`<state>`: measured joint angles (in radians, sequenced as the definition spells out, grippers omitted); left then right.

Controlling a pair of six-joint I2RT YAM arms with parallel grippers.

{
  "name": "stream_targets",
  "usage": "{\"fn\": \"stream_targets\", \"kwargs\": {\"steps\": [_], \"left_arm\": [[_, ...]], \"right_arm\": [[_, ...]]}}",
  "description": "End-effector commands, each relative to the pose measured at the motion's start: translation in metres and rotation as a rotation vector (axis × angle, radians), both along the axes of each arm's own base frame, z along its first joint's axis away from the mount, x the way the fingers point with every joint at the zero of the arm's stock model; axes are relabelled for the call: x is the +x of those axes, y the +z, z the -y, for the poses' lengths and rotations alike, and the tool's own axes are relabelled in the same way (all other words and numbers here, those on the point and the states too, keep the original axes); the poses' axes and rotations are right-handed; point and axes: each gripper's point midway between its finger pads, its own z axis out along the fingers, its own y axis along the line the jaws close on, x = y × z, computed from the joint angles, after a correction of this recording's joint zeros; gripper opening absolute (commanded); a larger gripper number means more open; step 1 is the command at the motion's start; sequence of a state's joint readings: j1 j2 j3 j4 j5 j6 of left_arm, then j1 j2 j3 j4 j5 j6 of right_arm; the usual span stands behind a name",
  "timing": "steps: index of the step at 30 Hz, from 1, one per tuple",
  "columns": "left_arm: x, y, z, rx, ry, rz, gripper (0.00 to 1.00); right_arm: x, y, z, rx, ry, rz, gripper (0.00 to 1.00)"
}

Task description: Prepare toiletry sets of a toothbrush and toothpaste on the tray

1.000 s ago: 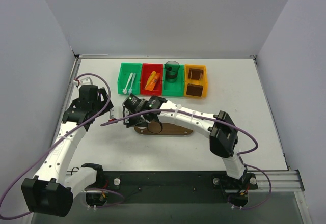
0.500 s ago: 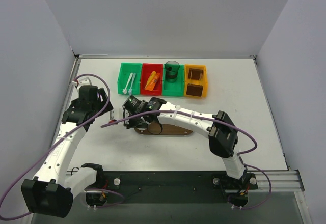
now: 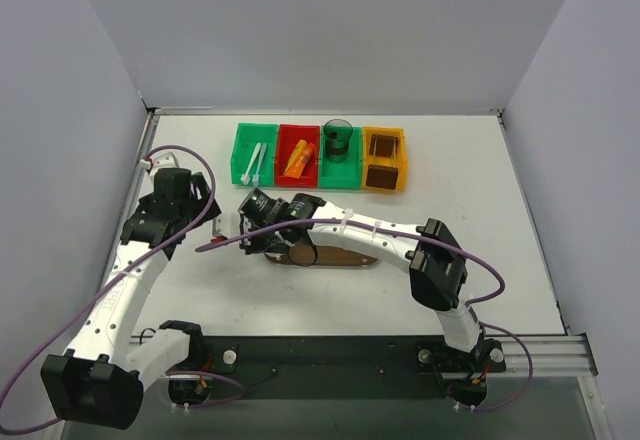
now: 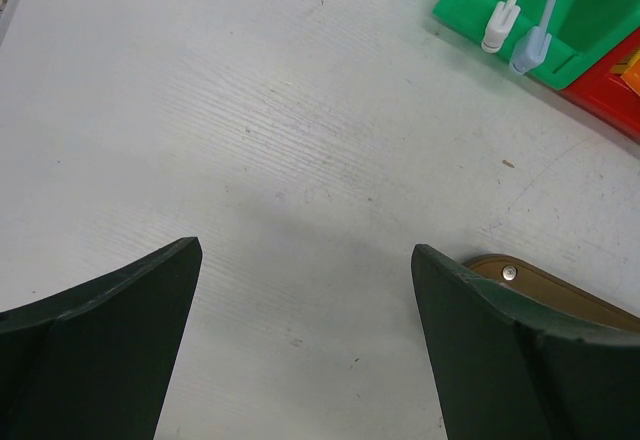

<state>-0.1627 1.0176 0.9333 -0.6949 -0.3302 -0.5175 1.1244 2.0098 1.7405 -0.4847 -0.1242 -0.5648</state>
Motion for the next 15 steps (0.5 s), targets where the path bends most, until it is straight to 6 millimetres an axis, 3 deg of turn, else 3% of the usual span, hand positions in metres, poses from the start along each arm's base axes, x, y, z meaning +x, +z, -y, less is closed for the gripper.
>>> {"fn": "stream_targets", "kwargs": {"steps": [1, 9, 15], "left_arm": [[0.001, 0.014, -0.002, -0.001, 0.018, 0.045, 0.98], [-0.002, 0.016, -0.002, 0.0, 0.016, 0.051, 0.97], [-0.003, 0.016, -0.001, 0.002, 0.008, 0.052, 0.97]], "right_arm": [[0.0, 0.01, -0.013, 0.06, 0.0, 0.019, 0.0], [-0.001, 0.001, -0.013, 0.049, -0.007, 0.006, 0.0], [0.0, -0.001, -0.013, 0.045, -0.023, 0.011, 0.08]]}}
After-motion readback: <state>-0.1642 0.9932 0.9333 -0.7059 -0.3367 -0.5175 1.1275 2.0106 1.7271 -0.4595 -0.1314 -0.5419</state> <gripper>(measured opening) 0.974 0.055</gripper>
